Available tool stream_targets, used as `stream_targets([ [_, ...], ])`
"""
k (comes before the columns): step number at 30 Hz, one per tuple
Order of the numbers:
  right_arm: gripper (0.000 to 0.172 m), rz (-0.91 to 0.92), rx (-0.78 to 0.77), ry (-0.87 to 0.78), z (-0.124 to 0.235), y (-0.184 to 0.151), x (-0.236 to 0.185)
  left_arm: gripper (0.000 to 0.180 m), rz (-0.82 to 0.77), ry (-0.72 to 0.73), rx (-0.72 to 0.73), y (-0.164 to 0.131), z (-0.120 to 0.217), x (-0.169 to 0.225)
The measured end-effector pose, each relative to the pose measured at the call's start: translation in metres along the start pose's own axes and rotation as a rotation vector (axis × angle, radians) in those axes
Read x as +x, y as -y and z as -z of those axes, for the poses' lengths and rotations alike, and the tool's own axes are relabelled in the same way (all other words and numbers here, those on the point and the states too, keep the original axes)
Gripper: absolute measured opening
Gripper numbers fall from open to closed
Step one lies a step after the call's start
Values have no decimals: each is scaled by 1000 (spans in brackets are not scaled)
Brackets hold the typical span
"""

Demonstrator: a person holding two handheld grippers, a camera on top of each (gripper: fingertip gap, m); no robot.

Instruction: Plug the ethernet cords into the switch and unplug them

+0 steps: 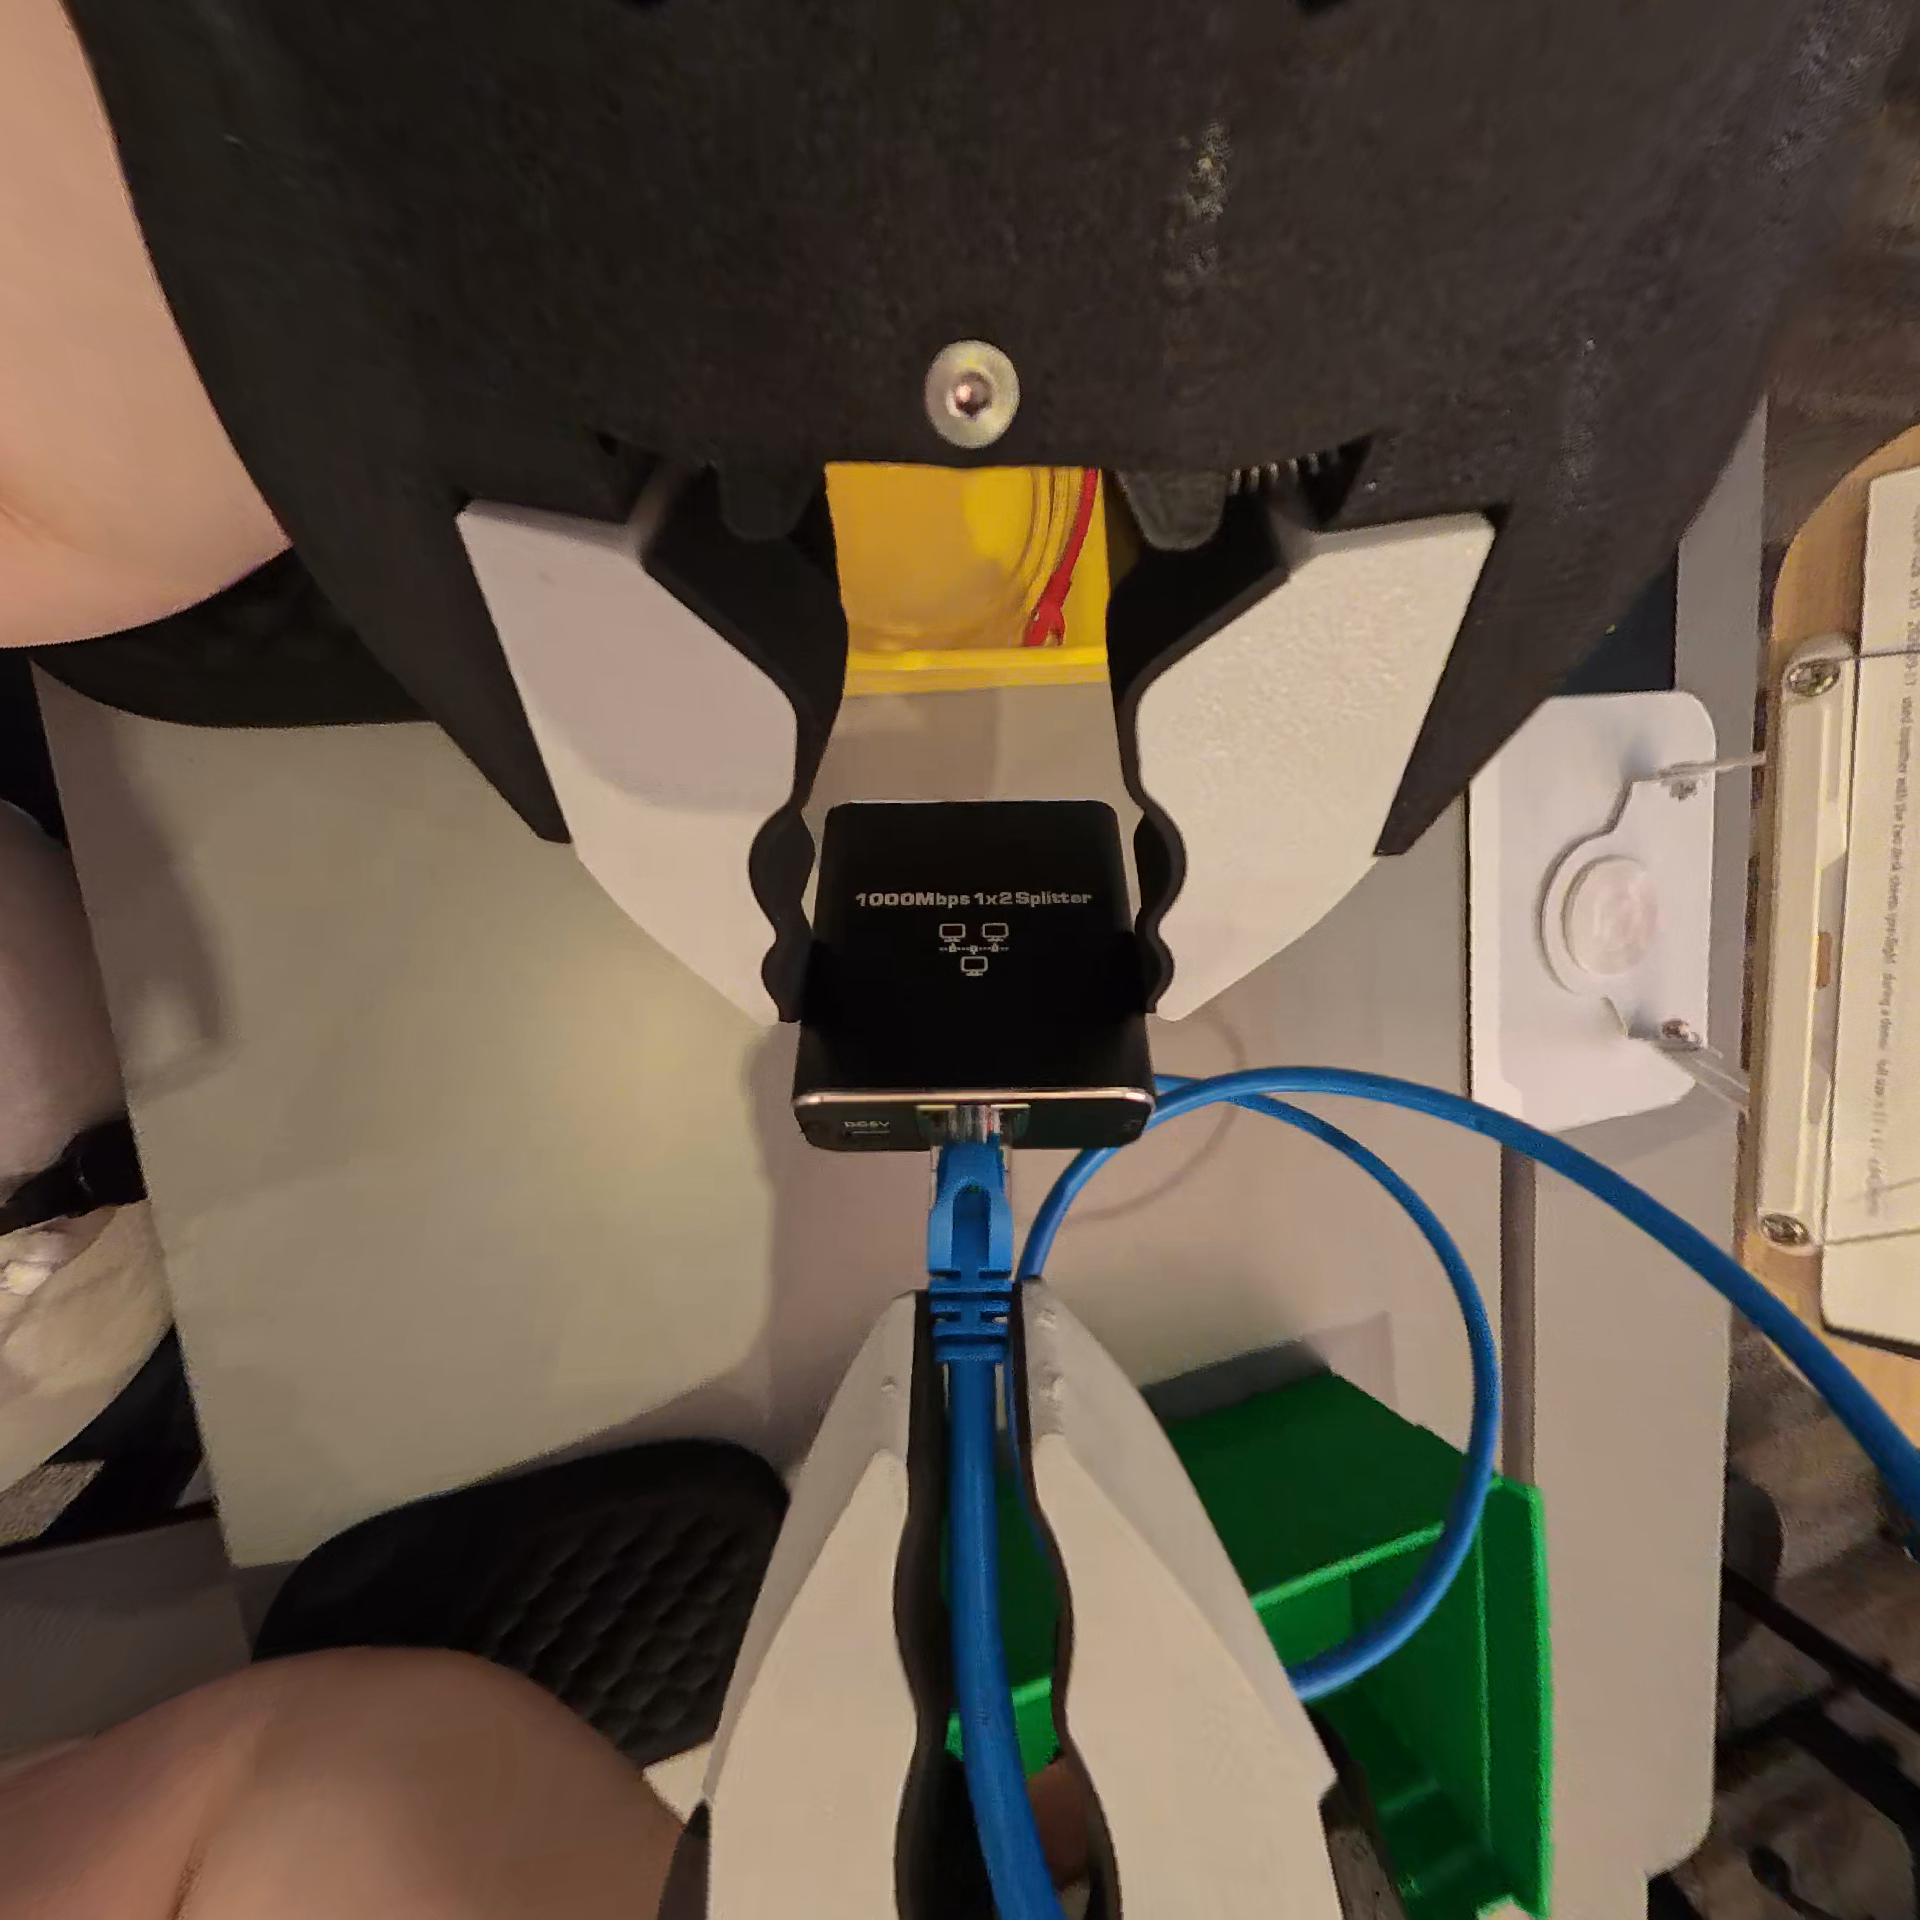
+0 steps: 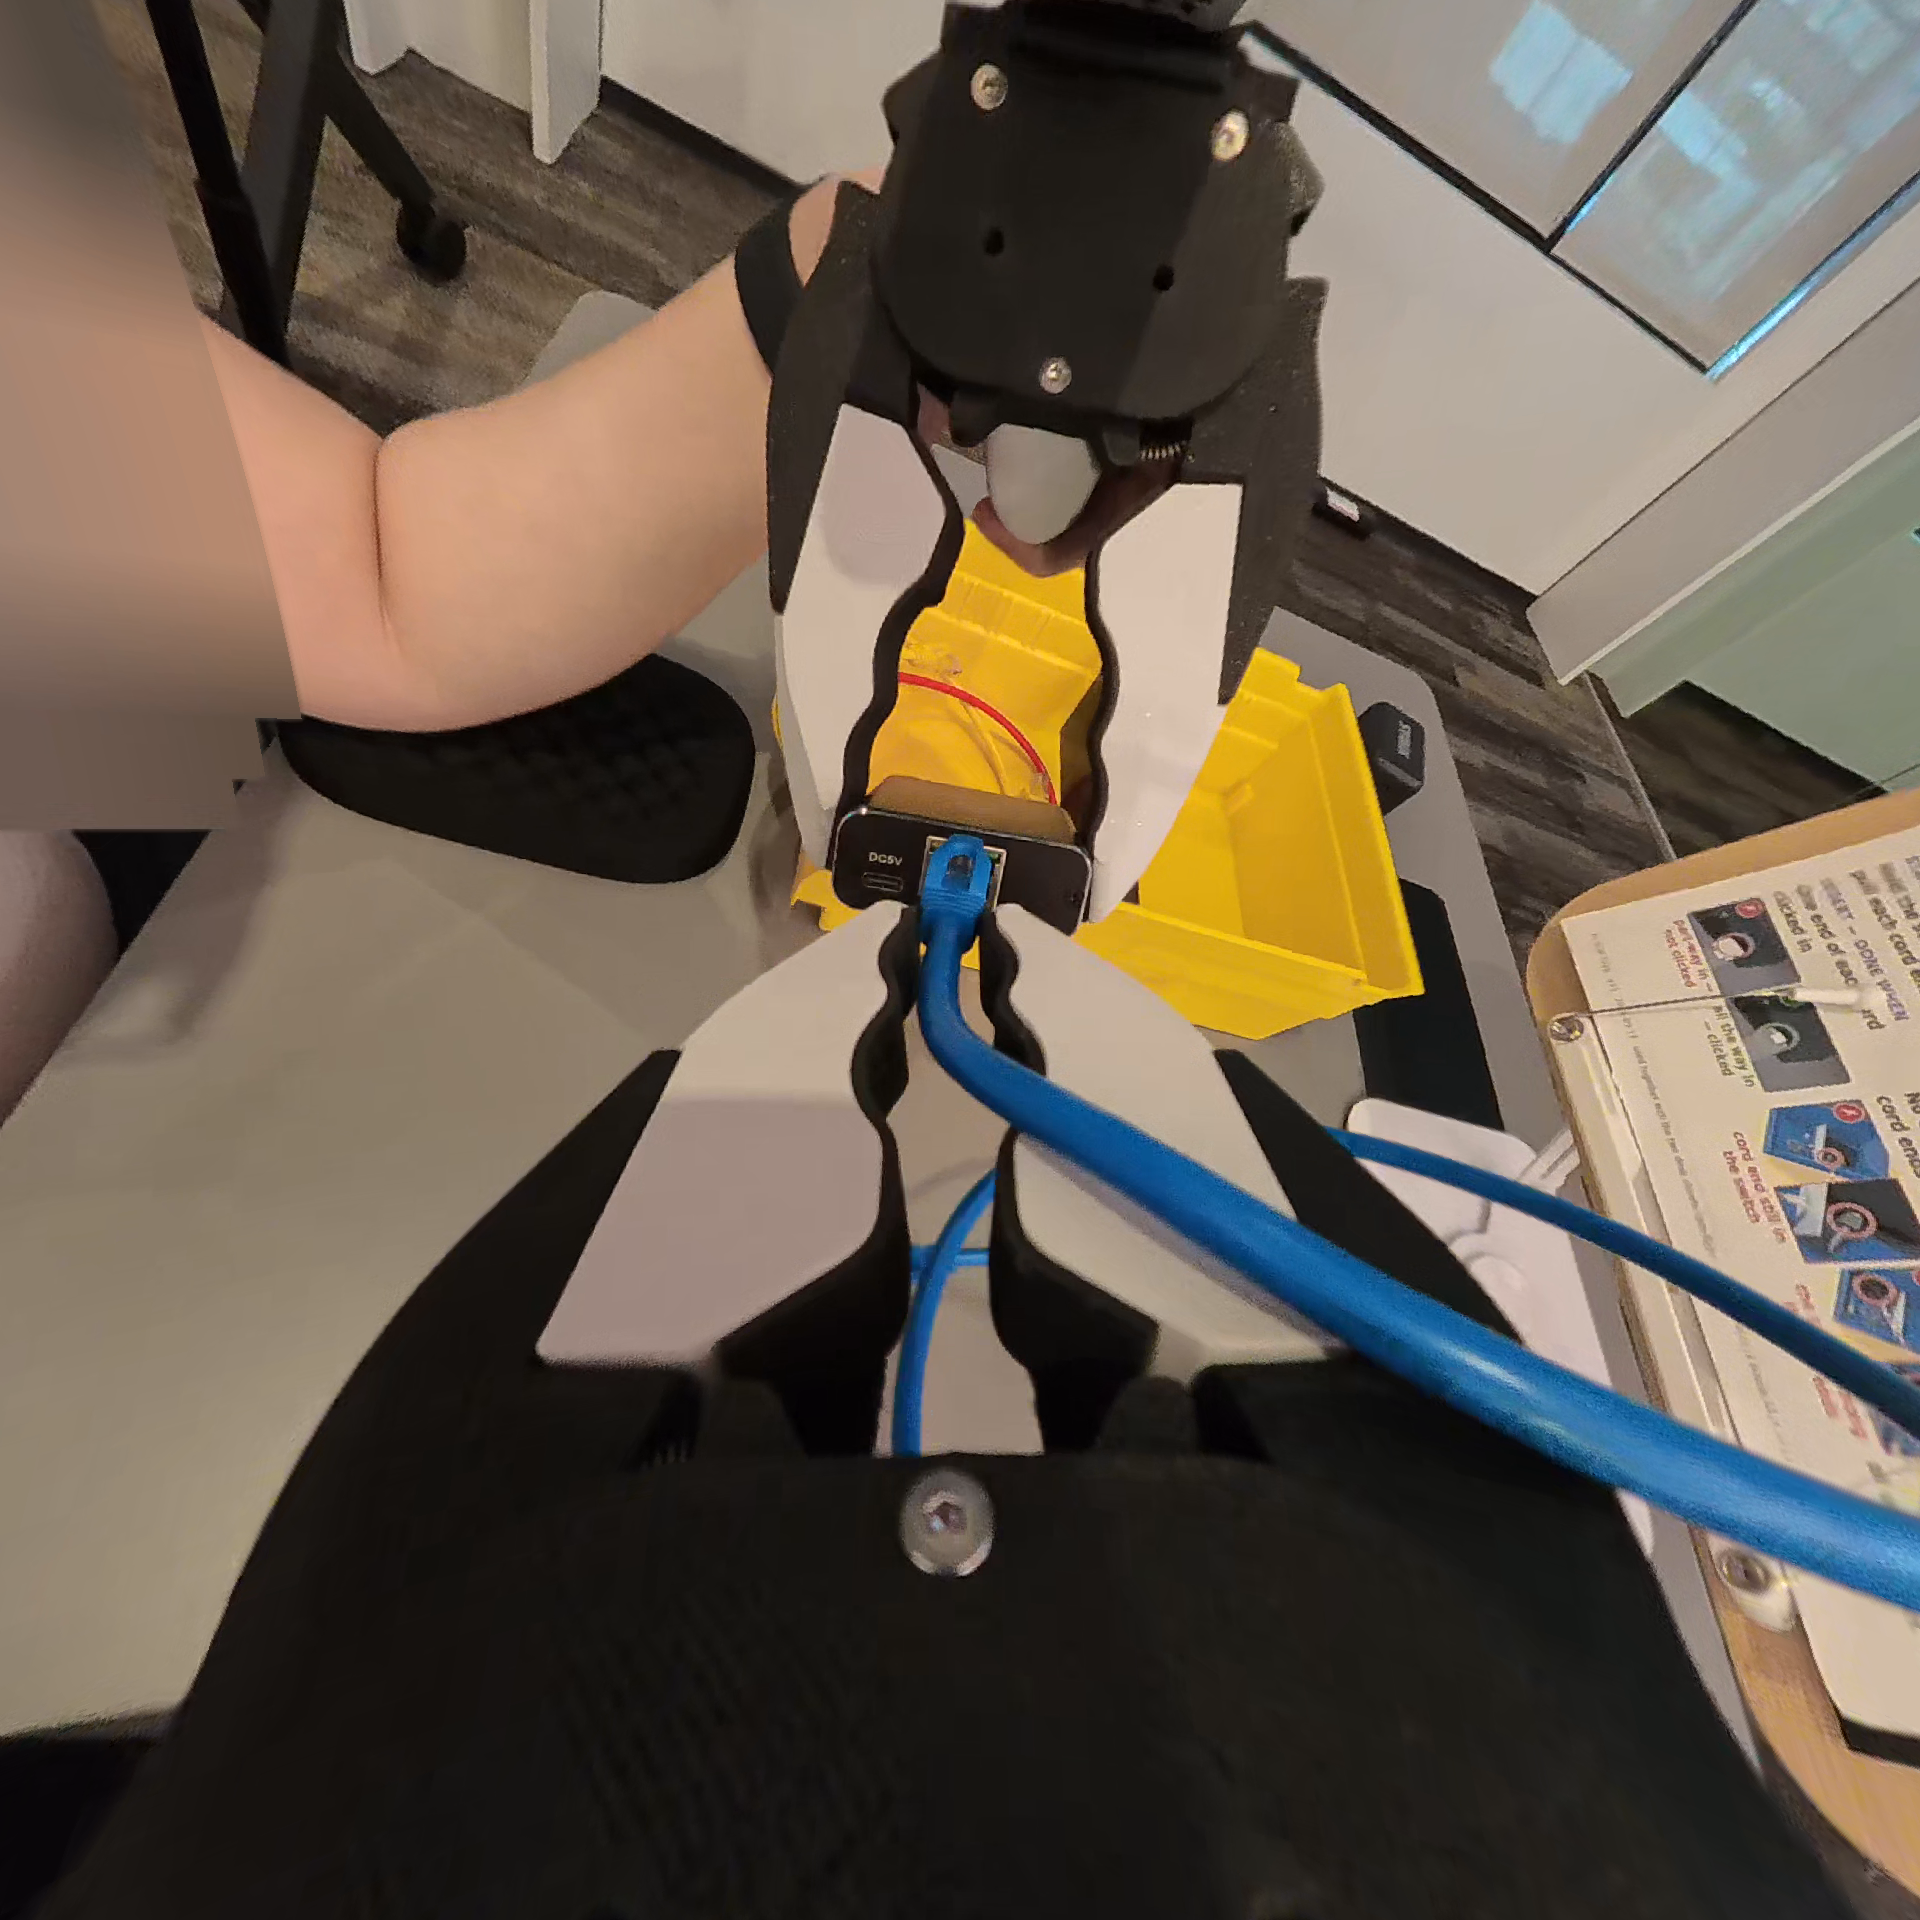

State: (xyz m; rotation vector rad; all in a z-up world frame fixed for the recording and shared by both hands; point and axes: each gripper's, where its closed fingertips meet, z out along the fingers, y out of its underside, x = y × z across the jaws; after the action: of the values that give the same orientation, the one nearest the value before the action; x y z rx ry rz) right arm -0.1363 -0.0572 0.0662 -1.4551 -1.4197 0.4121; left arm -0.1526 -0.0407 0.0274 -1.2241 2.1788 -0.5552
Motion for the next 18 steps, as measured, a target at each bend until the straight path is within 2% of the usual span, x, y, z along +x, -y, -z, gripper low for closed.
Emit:
stream_targets([
  [4, 12, -7, 90, 29, -4, -7, 2, 60, 10, 16, -82, -7, -2, -2],
  [7, 12, 28, 185, -28, -3, 0, 11, 60, -8, 5, -154, -5, 9, -10],
  [14, 12, 72, 563, -231, 21, 48, 32, 60, -94, -39, -582, 28, 72, -29],
  [18, 12, 97, 680, -325, 43, 66, 35, 60, -147, -11, -770, 54, 91, -33],
])
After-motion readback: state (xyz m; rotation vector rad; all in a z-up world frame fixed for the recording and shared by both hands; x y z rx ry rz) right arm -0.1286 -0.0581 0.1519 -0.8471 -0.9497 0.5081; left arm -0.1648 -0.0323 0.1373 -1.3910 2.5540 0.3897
